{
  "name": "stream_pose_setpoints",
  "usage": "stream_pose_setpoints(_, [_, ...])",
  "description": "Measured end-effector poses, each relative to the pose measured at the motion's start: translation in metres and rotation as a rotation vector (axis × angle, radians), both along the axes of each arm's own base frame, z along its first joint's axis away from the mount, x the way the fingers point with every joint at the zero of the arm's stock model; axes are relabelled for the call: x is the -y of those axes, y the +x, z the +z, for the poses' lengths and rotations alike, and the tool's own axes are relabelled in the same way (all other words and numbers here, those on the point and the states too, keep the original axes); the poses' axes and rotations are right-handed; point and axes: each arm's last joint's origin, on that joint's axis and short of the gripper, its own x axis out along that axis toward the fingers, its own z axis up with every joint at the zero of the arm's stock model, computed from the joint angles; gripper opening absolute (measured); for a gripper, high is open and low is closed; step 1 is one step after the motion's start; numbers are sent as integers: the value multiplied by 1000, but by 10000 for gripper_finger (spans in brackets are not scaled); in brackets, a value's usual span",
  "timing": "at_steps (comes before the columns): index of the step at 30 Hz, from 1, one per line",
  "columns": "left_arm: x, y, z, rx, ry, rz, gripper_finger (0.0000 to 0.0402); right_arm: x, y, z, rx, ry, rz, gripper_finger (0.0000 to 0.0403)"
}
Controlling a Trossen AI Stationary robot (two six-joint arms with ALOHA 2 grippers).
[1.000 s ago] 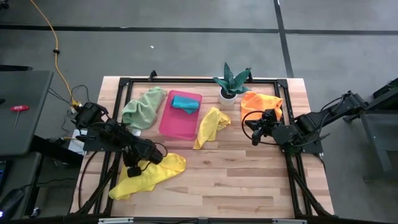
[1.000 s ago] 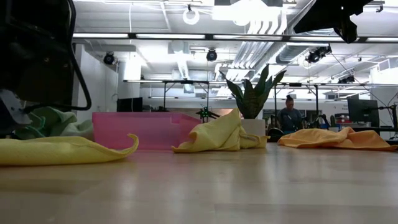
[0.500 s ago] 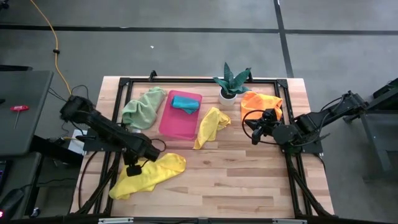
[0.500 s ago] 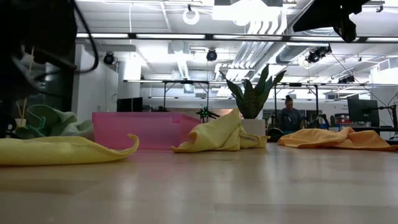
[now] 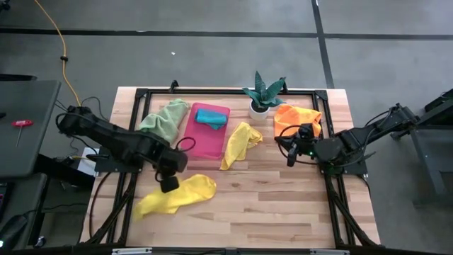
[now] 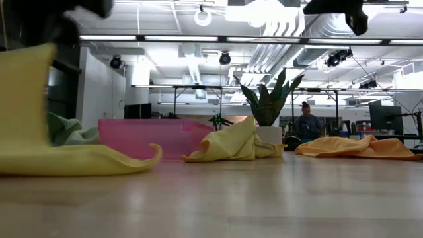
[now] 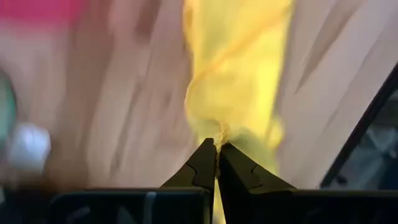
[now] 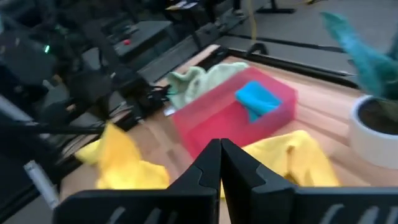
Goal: Fold microfiber towels
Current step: Fold the bottom yellow microfiber cloth
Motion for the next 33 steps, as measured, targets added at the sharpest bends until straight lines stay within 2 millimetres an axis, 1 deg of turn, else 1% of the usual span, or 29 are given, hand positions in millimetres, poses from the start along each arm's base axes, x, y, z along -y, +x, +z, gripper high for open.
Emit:
stream_pose_setpoints(4, [1,16,15,196,112,-89,0,-5,7,-1,-4,3,88,3])
stream_pose_setpoints(6, [6,24,19,301,162,-159,0,-10,14,-6,-29,18,126,11])
stream_pose_setpoints(9, [15,28,22,387,236,-253,0,-18,29,-21,-107,23,175,34])
stream_pose_setpoints(11, [19,27,22,393,268,-258,0,-24,40,-33,-163,17,221,57])
stream_pose_setpoints(14, [19,26,21,380,262,-198,0,-34,57,-53,-258,-22,319,98])
stream_pose_setpoints(17, [17,26,21,377,261,-110,0,-45,73,-73,-336,-76,463,137])
stream_pose_setpoints(20, [16,25,22,385,268,-57,0,-54,90,-89,-429,-146,626,165])
stream_pose_setpoints(23, [16,25,22,385,263,-41,0,-64,109,-99,-485,-248,783,175])
stream_pose_setpoints(25, [16,25,22,385,260,-31,0,-68,123,-105,-508,-314,855,176])
stream_pose_setpoints(30, [16,25,22,384,254,-23,0,-72,157,-114,-565,-452,968,177])
stream_pose_setpoints(33, [17,25,22,382,241,-9,0,-72,175,-120,-595,-488,1036,177])
